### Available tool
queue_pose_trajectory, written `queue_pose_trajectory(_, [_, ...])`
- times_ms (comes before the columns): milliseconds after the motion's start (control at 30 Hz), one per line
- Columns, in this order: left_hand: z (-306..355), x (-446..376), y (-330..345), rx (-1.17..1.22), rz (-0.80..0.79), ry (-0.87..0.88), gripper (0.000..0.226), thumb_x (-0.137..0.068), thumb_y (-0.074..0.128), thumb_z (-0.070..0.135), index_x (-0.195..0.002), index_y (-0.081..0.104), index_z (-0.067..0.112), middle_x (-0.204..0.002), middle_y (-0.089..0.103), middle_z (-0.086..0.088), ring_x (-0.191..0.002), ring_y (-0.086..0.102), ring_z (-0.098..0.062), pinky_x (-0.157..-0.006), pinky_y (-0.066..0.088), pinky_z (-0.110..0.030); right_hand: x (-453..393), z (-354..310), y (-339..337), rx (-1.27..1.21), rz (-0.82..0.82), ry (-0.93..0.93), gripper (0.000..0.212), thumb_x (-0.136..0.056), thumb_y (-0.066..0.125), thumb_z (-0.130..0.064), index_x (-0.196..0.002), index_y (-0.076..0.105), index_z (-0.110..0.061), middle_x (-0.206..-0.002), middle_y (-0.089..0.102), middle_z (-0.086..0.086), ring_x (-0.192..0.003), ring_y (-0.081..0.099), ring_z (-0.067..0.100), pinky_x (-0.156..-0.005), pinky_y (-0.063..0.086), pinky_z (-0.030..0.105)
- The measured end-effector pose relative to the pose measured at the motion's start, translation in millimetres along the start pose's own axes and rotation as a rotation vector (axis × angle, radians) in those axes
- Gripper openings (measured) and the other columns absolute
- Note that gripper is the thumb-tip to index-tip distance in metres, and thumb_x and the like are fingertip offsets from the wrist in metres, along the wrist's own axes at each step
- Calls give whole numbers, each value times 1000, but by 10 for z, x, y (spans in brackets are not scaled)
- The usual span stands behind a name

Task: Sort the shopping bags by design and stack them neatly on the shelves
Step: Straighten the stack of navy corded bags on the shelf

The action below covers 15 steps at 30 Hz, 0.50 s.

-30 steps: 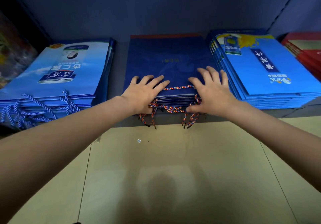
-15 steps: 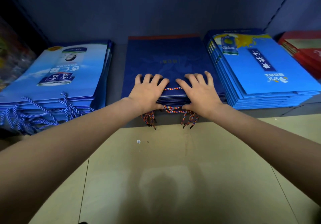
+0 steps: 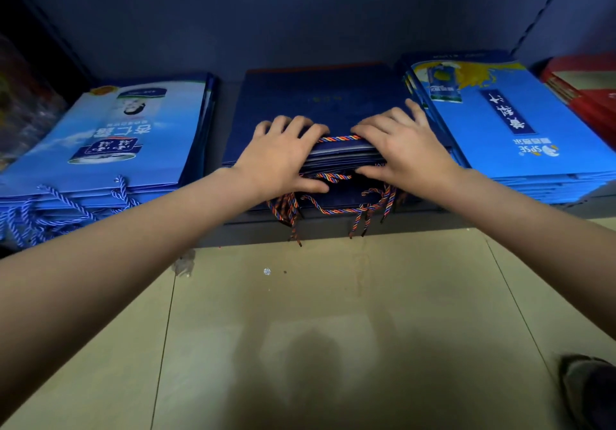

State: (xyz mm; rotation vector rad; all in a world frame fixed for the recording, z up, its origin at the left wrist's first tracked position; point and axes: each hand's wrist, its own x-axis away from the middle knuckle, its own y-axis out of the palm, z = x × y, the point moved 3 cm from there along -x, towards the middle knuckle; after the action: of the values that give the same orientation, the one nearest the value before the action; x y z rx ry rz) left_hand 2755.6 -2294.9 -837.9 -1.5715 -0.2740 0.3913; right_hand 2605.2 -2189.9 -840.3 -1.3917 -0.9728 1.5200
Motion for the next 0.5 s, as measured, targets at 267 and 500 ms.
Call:
queue_pose_trajectory(267, [91,-81,-91,-121,119,-116,66,-79,63,51,-134,39,22,-130,48,-3,-119,44,-28,-103,22,-42,-82,34,-75,-12,9,54,57,-69,80,-28,-117,61,-6,-109,64,12,-103,56,36,-103,21,66])
queue_pose_trajectory(500, [204,-214,-64,-20,82,-104,72,-77,59,62,-135,38,25,-135,45,0,-125,39,-26,-105,21,-44,-44,16,1,12,51,34,53,-69,79,-27,-114,62,-4,-107,65,13,-102,57,37,-102,24,66])
